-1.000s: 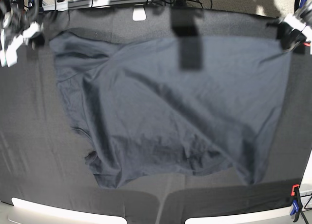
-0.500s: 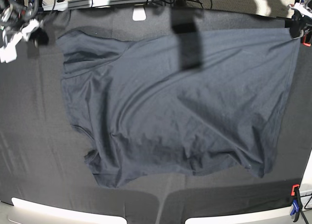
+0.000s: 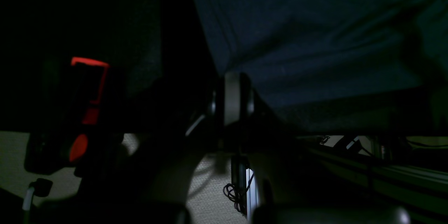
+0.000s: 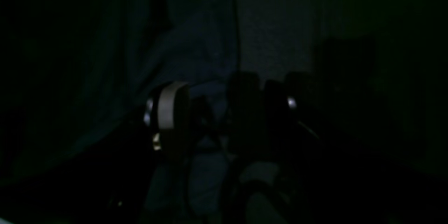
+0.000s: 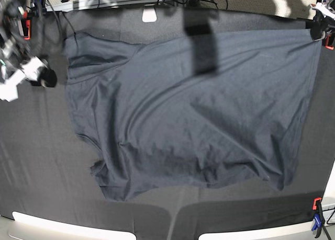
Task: Layout the t-shirt on the table in an organized manner, then fold the t-shirt properly
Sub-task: 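Fling the shirt with both grippers and lay it flat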
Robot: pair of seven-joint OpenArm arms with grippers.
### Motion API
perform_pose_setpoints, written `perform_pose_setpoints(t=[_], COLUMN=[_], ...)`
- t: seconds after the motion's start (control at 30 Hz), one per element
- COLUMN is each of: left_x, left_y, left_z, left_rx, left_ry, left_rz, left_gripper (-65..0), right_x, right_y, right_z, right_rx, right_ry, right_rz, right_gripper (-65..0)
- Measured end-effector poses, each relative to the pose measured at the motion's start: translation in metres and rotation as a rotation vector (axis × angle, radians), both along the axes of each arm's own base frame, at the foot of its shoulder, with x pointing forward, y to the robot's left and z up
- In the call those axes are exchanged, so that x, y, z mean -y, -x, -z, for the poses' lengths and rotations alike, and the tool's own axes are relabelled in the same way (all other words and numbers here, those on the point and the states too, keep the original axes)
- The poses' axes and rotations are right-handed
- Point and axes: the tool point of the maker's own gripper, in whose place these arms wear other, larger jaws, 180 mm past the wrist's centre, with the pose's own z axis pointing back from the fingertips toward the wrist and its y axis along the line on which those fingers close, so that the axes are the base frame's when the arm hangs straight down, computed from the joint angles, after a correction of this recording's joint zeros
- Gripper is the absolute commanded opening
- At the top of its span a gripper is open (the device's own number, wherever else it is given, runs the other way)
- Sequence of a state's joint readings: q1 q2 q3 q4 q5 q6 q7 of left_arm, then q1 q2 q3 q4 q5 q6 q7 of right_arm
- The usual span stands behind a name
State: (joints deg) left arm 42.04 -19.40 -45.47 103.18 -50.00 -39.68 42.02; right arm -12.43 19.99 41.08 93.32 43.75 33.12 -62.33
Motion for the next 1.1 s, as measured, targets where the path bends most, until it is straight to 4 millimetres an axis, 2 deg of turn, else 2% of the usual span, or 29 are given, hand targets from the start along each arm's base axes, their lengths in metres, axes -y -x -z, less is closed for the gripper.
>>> perform_pose_setpoints(t=[0.1, 0.2, 0.37, 0.47, 0.57, 0.6, 0.63, 0.7, 0.8, 0.97, 1.1], left_x=[0.0, 0.0, 0.0, 0.0, 0.0, 0.0, 0.0, 0.0, 0.001, 0.0, -0.004], left_y=[0.0, 0.0, 0.0, 0.0, 0.0, 0.0, 0.0, 0.0, 0.004, 0.008, 0.017], left_z=[0.0, 0.0, 0.0, 0.0, 0.0, 0.0, 0.0, 0.0, 0.004, 0.0, -0.002], left_rx=[0.0, 0.0, 0.0, 0.0, 0.0, 0.0, 0.0, -0.001, -0.028, -0.033, -0.068], left_ry=[0.0, 0.0, 0.0, 0.0, 0.0, 0.0, 0.0, 0.0, 0.002, 0.016, 0.005], left_rz=[0.0, 0.0, 0.0, 0.0, 0.0, 0.0, 0.0, 0.0, 0.006, 0.016, 0.042], left_gripper=[-65.0, -65.0, -65.0, -65.0, -65.0, -65.0, -65.0, -65.0, -65.0, -65.0, -65.0], right_x=[-0.007, -0.031, -0.063, -0.073, -0.09, -0.091, -0.091, -0.086, -0.076, -0.055, -0.043], right_y=[-0.004, -0.001, -0.008, -0.008, -0.007, -0.006, -0.005, 0.002, 0.024, 0.056, 0.075], right_z=[0.026, 0.05, 0.055, 0.057, 0.062, 0.064, 0.064, 0.063, 0.057, 0.035, 0.027], right_rx=[-0.064, -0.15, -0.126, -0.124, -0.129, -0.134, -0.137, -0.148, -0.155, -0.138, -0.14], right_ry=[-0.064, -0.139, -0.206, -0.224, -0.261, -0.262, -0.261, -0.228, -0.159, -0.061, -0.016], right_rz=[0.02, -0.015, -0.055, -0.064, -0.073, -0.073, -0.074, -0.078, -0.085, -0.06, -0.052], right_gripper=[-32.0, -32.1, -32.6, -42.8, -59.8, -64.0, -65.0, -65.0, -65.0, -65.0, -65.0])
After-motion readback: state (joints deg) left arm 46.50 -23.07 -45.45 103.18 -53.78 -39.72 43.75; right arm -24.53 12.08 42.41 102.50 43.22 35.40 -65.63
